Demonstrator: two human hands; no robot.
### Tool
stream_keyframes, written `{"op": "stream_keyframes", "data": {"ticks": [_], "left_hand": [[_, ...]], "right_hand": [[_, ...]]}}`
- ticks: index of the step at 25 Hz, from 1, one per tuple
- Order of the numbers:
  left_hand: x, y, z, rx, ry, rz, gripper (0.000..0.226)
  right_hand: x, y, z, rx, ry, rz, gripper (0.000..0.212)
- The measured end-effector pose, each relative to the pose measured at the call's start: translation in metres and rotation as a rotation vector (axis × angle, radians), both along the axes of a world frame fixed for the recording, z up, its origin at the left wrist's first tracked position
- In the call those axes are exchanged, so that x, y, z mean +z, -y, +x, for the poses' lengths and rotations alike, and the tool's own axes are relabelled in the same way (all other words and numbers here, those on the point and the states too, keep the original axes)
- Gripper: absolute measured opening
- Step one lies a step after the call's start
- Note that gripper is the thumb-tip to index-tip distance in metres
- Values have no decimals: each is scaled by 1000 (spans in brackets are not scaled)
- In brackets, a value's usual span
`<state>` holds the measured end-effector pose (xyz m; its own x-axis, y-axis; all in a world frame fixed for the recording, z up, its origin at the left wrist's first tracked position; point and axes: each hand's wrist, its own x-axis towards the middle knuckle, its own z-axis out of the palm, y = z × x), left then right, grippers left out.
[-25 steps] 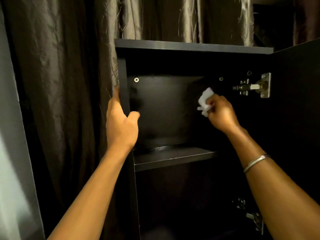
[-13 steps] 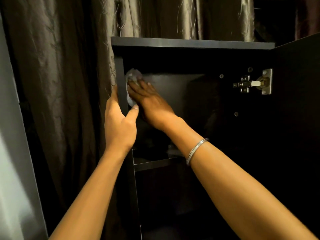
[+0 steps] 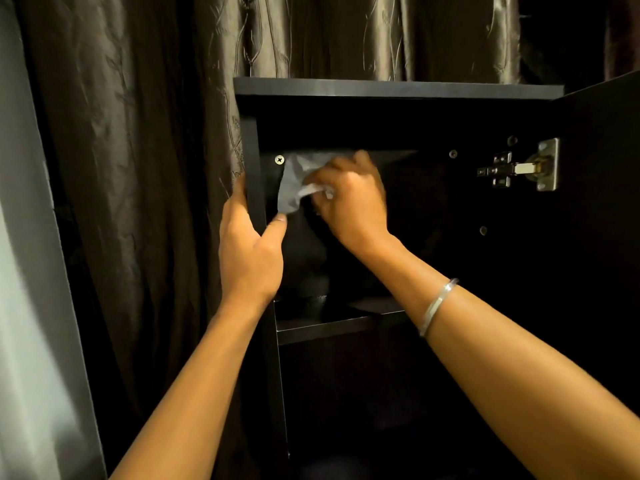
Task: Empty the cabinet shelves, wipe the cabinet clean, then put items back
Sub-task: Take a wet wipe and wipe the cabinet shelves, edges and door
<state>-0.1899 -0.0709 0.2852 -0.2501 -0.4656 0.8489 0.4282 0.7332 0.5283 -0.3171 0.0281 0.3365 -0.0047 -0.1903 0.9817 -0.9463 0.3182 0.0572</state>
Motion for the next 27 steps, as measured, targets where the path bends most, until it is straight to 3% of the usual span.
{"op": "stream_keyframes", "data": {"ticks": [2, 4, 7, 9, 14, 16, 20, 21, 24, 27], "left_hand": [[0, 1, 0, -5, 5, -3, 62], [0, 2, 0, -9, 5, -5, 63], [0, 3, 0, -1, -2, -10, 64], [0, 2, -1, -5, -7, -18, 61], [-1, 2, -2, -10, -18, -4, 59], [-1, 1, -1, -7, -17, -2, 57], [-2, 2, -2, -18, -10, -15, 54], [-3, 2, -3, -21, -8, -14, 56], [-3, 3, -2, -21, -16, -20, 54], [0, 2, -3, -1, -10, -18, 54]], "right_hand": [[15, 13, 12, 33, 268, -100, 16], [12, 27, 26, 112, 372, -7, 18], [-4, 32, 40, 293, 323, 221, 30], [-16, 27, 32, 262, 233, 375, 36], [-68, 25, 21, 95, 214, 777, 16], [-57, 23, 27, 82, 173, 739, 9], [15, 34, 23, 153, 230, 103, 22], [28, 42, 23, 163, 230, 25, 22], [16, 56, 24, 236, 396, 124, 14], [-37, 23, 11, 251, 121, 485, 12]]}}
